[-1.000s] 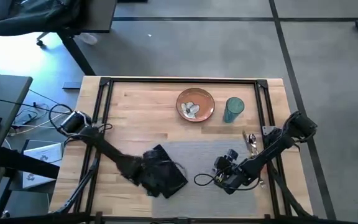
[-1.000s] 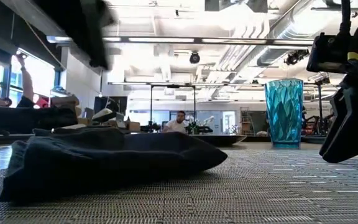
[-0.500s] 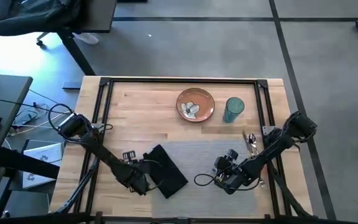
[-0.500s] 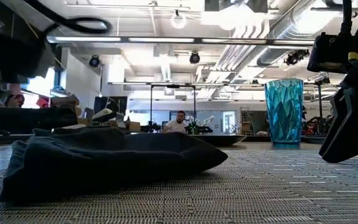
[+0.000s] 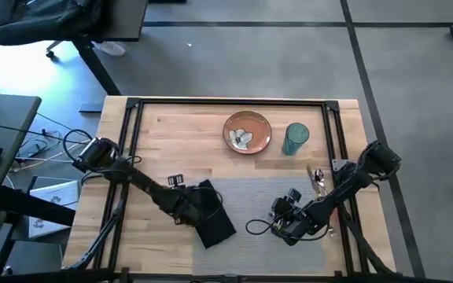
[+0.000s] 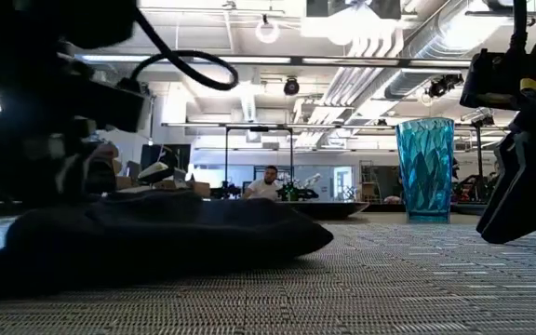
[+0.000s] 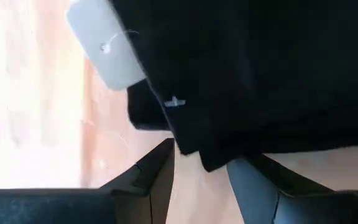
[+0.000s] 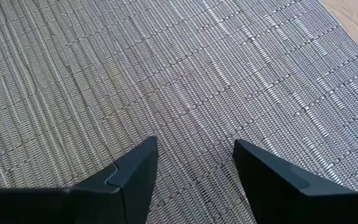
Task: Set table place
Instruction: Adjust the black table napkin to the left of the gray tablemat
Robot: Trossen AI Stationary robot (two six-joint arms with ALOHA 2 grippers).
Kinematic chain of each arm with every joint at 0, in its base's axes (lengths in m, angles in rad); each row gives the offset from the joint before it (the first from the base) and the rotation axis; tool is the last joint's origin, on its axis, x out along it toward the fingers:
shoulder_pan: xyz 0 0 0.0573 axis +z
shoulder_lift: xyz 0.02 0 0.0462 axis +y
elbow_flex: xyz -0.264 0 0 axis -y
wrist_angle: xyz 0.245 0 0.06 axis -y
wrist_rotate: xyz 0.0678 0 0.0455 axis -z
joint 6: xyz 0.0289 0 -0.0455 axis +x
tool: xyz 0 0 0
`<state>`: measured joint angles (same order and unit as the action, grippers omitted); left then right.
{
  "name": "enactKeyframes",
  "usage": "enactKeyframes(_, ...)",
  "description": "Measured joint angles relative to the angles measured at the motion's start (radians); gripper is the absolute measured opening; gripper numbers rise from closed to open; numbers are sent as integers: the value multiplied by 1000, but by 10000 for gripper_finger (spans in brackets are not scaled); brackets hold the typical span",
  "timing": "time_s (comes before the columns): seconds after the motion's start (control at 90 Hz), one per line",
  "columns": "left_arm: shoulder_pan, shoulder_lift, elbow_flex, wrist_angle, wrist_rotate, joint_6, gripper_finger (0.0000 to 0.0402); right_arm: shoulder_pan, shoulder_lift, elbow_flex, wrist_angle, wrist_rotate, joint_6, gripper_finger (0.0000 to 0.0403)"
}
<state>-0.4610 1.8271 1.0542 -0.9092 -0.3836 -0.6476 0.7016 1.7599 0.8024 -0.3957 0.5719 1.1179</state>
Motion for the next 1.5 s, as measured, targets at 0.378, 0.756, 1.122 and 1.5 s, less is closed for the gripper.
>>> enactKeyframes(0.378, 98, -23, 70, -199, -5, 119, 129, -1, 0, 0, -5, -15, 0, 199)
enactKeyframes(0.756, 28, -175, 89, 646, 61, 293, 129, -1, 0, 0, -2, 5, 0, 199)
enactKeyframes(1.122, 42, 140, 77, 954, 173, 279, 129, -1, 2, -1, 11, 16, 0, 199)
enactKeyframes(1.5, 16, 153, 79, 909, 269, 238, 129, -1, 1, 0, 10, 6, 0, 199)
